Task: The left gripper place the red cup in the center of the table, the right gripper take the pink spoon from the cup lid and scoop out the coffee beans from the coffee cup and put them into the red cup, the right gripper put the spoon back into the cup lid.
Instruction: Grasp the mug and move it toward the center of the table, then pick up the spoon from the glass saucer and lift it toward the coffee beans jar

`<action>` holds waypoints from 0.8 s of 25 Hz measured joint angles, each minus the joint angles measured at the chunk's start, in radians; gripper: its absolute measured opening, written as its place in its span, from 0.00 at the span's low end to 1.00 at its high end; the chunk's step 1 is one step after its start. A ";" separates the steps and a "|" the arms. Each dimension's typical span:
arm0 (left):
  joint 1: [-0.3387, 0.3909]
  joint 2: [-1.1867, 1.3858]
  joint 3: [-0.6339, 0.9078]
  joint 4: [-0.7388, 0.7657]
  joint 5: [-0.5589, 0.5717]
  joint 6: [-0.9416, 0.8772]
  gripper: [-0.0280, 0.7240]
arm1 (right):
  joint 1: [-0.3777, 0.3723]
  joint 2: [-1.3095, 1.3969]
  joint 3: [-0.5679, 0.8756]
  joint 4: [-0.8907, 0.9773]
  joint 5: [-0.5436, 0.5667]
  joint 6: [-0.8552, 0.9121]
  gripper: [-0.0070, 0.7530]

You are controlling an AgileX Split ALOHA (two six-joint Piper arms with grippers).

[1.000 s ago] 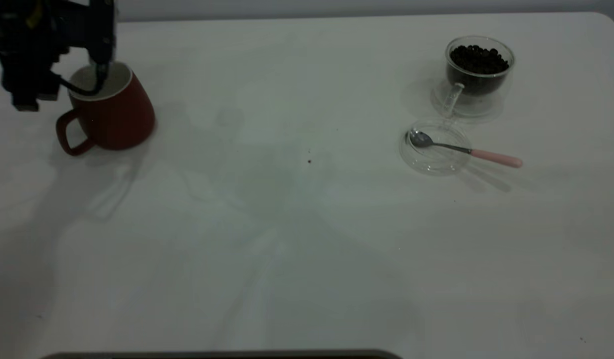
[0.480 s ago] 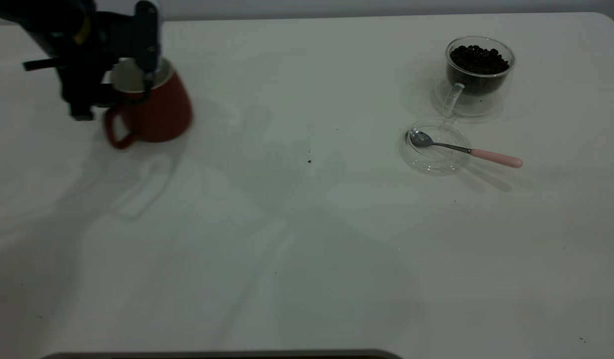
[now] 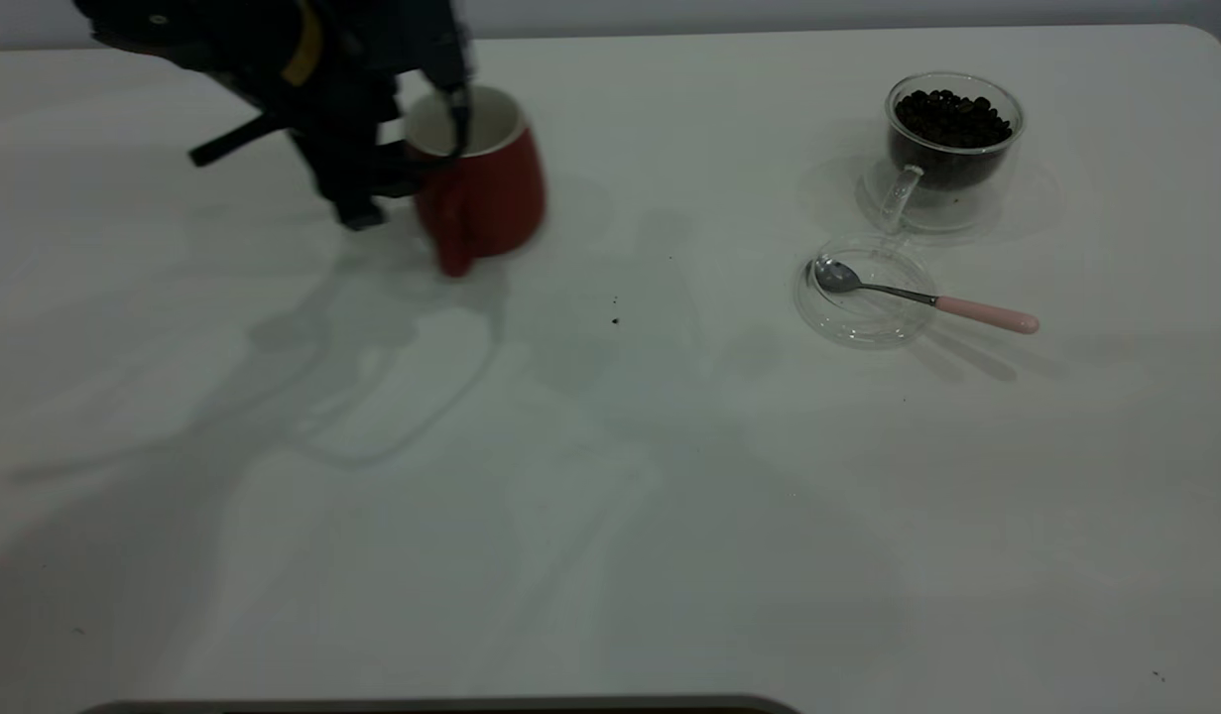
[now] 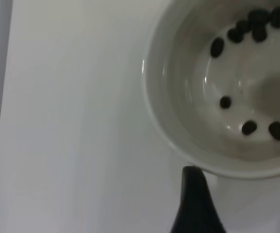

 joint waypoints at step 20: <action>-0.036 -0.404 0.000 -0.021 0.539 -0.577 0.79 | 0.000 0.000 0.000 0.000 0.000 0.000 0.78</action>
